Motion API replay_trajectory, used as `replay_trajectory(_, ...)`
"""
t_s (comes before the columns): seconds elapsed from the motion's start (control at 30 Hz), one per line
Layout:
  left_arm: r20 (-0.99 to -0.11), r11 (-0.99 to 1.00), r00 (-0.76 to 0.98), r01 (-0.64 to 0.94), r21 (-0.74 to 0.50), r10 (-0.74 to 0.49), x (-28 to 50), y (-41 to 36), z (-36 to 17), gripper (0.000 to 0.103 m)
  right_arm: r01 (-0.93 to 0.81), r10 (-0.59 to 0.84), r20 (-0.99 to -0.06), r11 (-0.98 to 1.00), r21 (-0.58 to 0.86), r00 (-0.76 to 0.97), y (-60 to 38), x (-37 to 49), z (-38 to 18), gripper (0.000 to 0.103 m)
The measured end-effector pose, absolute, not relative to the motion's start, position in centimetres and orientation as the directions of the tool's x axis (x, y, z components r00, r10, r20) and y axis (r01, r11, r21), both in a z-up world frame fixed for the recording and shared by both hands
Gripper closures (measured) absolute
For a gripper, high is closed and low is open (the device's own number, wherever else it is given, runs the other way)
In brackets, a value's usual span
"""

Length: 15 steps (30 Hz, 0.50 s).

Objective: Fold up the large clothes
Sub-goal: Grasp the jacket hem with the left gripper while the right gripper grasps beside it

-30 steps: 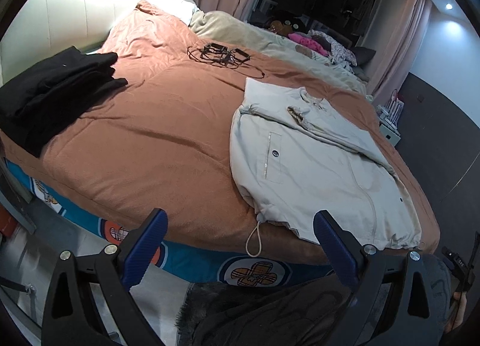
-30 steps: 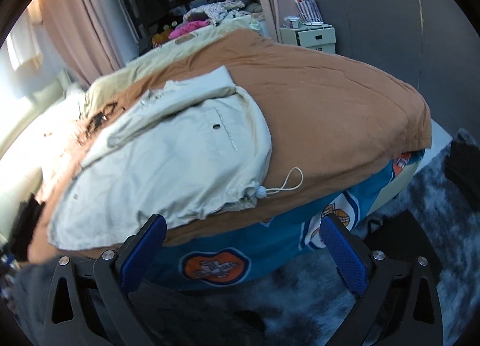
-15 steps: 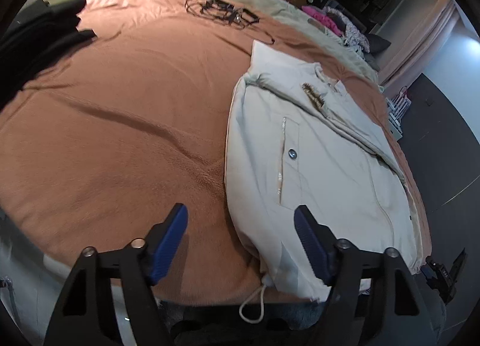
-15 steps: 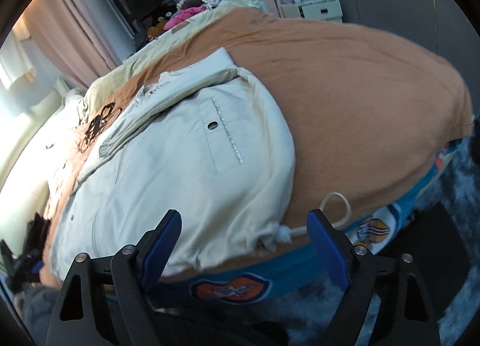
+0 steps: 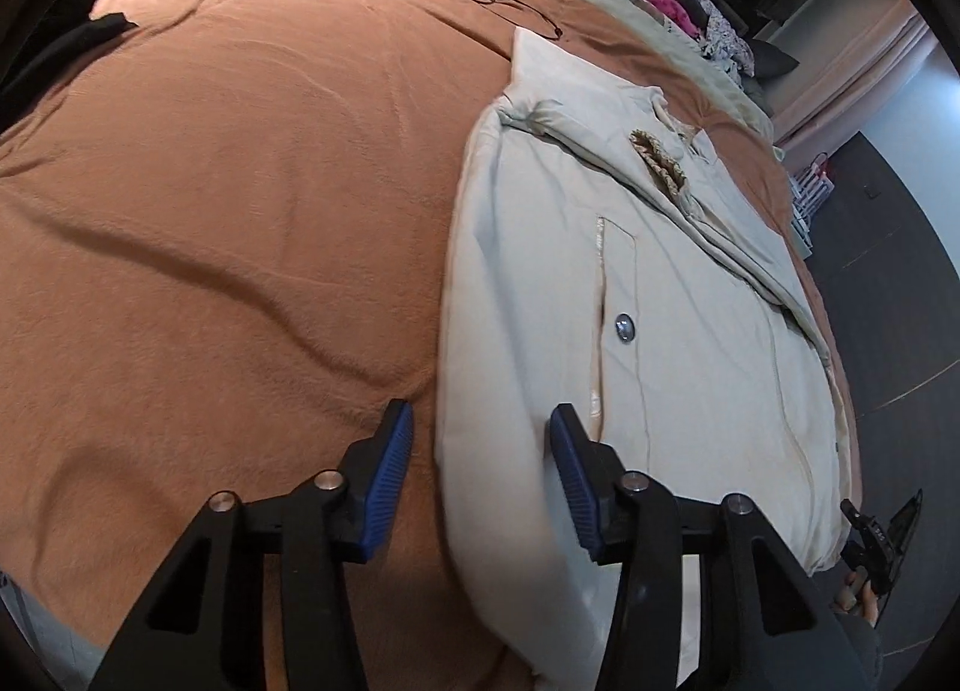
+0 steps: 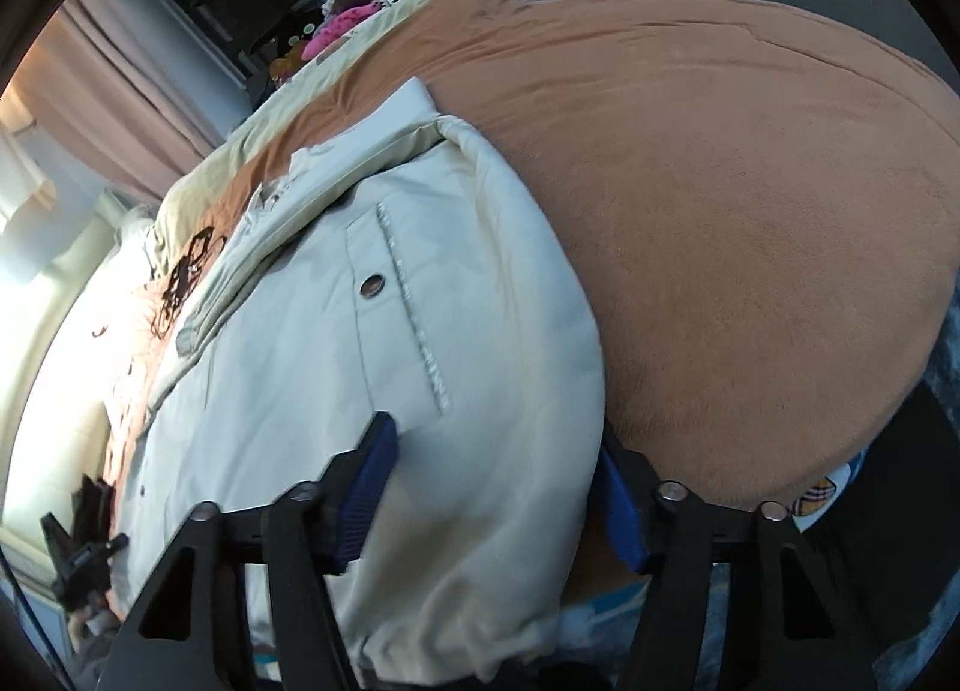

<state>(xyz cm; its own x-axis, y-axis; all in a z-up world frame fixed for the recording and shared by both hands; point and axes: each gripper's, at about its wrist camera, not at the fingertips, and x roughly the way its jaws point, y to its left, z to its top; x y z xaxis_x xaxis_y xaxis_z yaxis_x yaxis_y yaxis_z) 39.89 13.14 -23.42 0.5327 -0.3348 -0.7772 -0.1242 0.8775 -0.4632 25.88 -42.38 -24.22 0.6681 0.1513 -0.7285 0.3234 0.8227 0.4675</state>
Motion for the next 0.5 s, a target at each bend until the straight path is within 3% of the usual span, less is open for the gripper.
replay_trajectory(0.1,-0.767,0.860,0.514,-0.102,-0.499,-0.384,39.6,12.8,-23.8,0.063,0.337,0.162,-0.709,0.793,0.507,0.686,-43.8,25.8,-24.5,0.057)
replay_trajectory(0.3,-0.754,0.846,0.493,-0.065,-0.529,-0.433,38.0,12.1,-23.9,0.063,0.314,0.191,-0.669,0.770,0.556,0.718,-45.7,26.9,-24.6,0.058)
replay_trajectory(0.5,-0.736,0.823,0.496,-0.072,-0.564,-0.461,37.2,11.8,-24.0,0.063,0.257,0.367,-0.598,0.657,0.709,0.712,-47.3,29.1,-26.4,0.057)
